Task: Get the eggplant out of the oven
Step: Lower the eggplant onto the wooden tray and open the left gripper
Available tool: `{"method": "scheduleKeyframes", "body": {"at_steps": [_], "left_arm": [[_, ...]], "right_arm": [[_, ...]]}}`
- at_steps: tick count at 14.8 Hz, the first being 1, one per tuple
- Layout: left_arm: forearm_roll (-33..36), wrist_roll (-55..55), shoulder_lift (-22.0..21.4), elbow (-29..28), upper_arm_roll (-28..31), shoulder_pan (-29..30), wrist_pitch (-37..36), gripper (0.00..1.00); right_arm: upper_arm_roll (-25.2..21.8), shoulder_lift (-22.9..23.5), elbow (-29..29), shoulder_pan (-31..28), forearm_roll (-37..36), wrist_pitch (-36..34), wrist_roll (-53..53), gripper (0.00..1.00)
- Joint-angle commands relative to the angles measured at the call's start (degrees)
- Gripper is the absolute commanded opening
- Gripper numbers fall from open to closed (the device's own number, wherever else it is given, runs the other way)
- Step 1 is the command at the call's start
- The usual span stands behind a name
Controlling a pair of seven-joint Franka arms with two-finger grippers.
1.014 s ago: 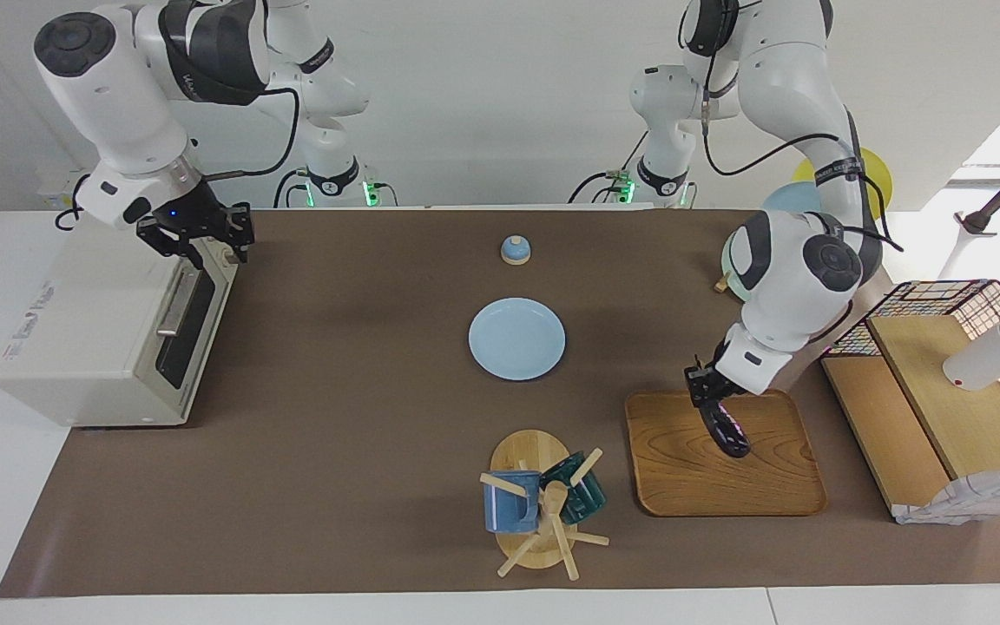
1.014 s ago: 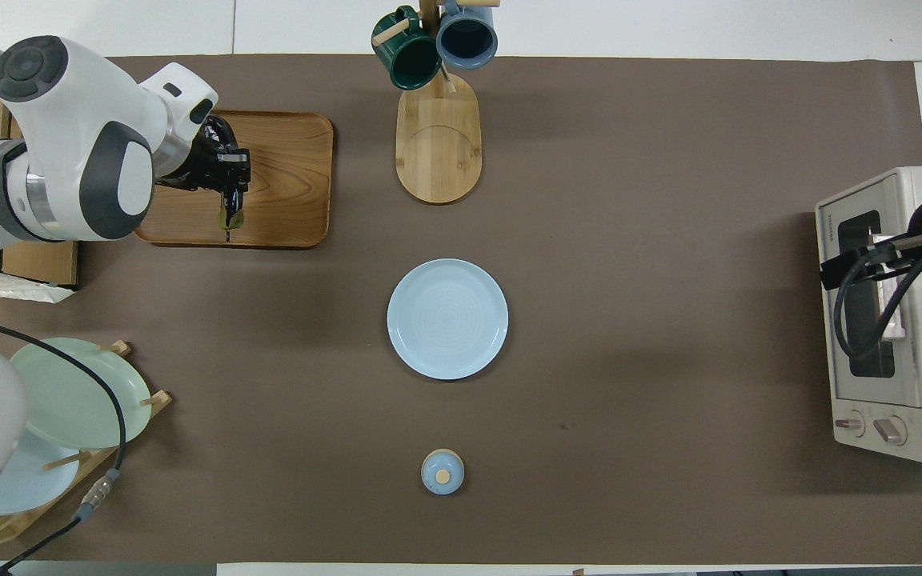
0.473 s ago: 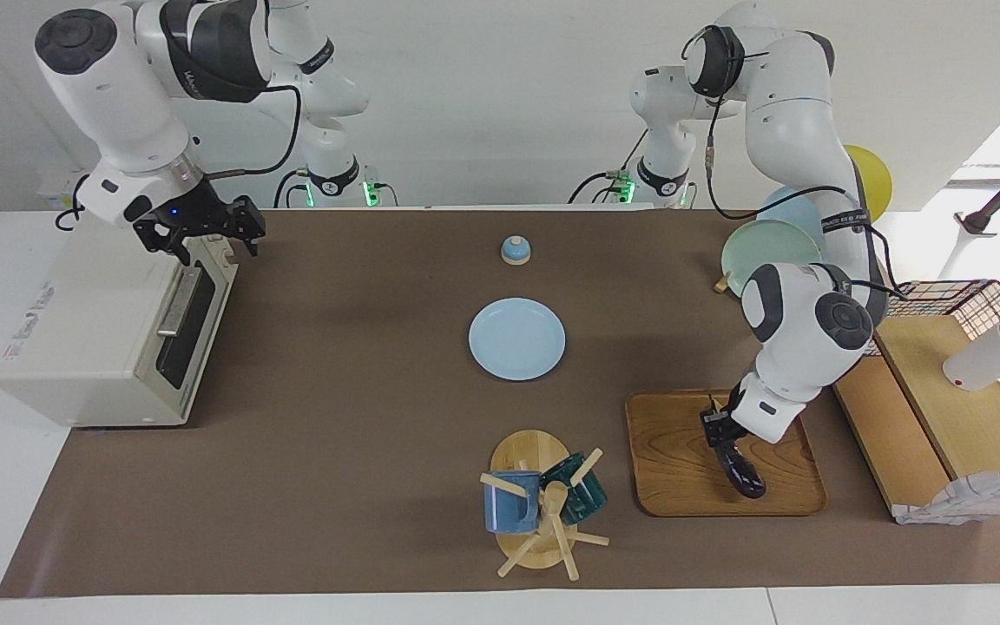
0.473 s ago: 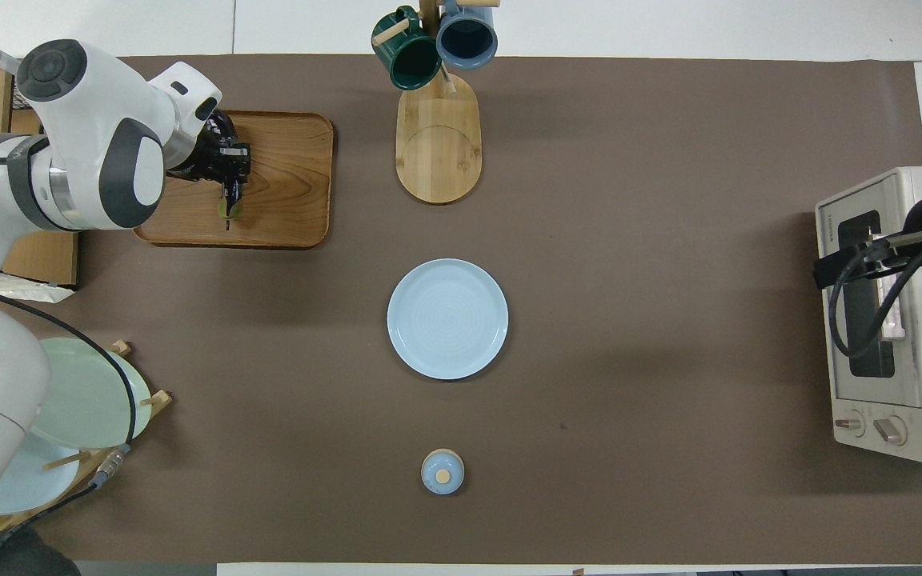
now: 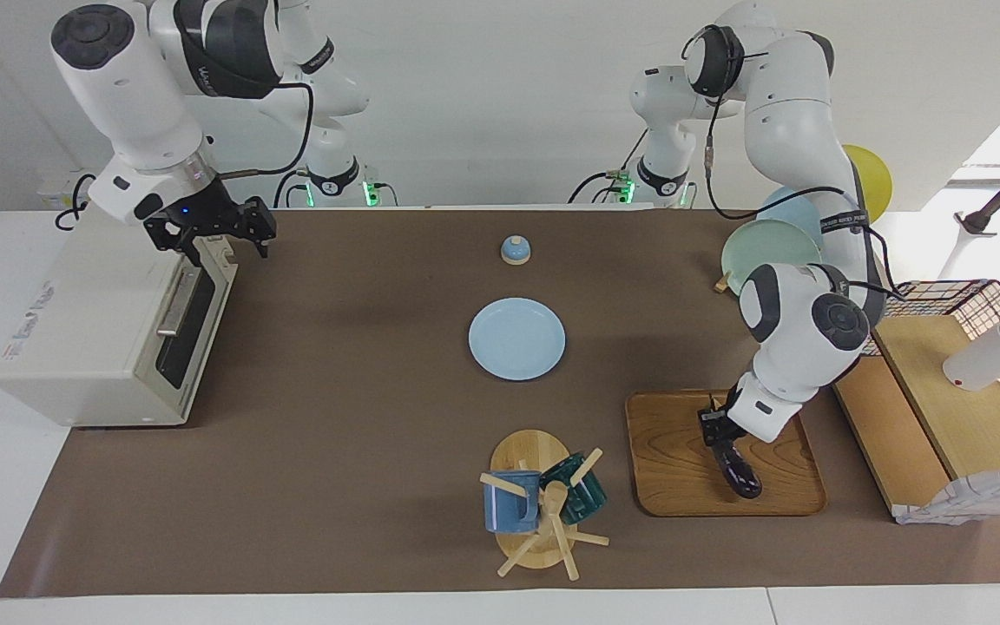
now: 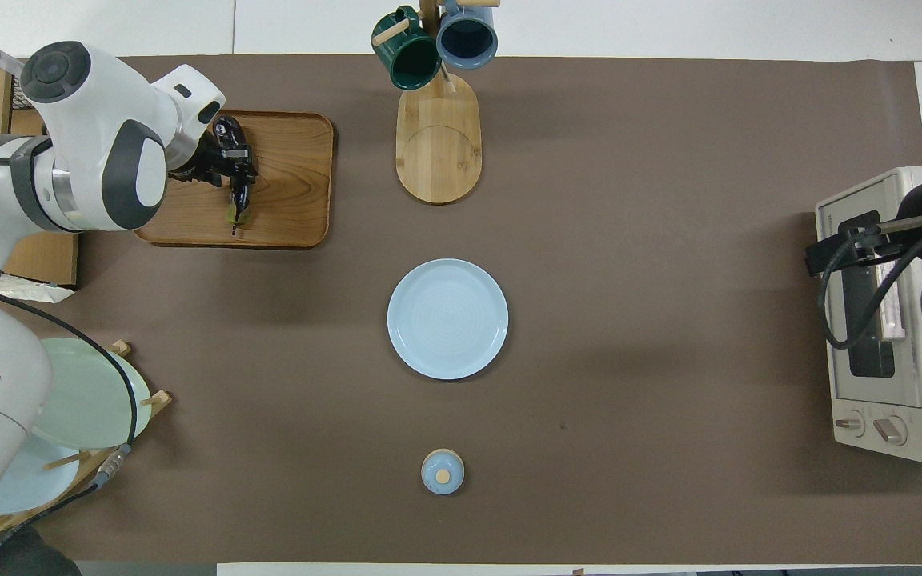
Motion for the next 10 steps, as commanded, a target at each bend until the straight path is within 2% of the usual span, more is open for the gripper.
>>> {"method": "scheduleKeyframes", "body": {"at_steps": [1, 4, 10], "left_arm": [[1.0, 0.6, -1.0, -0.4, -0.2, 0.3, -0.2, 1.00], [0.9, 0.2, -4.5, -0.9, -0.2, 0.8, -2.4, 1.00], [0.9, -0.1, -15.5, -1.5, -0.1, 2.2, -13.9, 1.00]], "right_arm": [[-0.3, 1.1, 1.7, -0.2, 1.4, -1.5, 0.6, 1.00], [-0.3, 0.9, 1.6, -0.7, 1.5, -1.4, 0.6, 1.00], [-0.7, 0.7, 2.4, -1.1, 1.8, -2.6, 0.7, 1.00]]}}
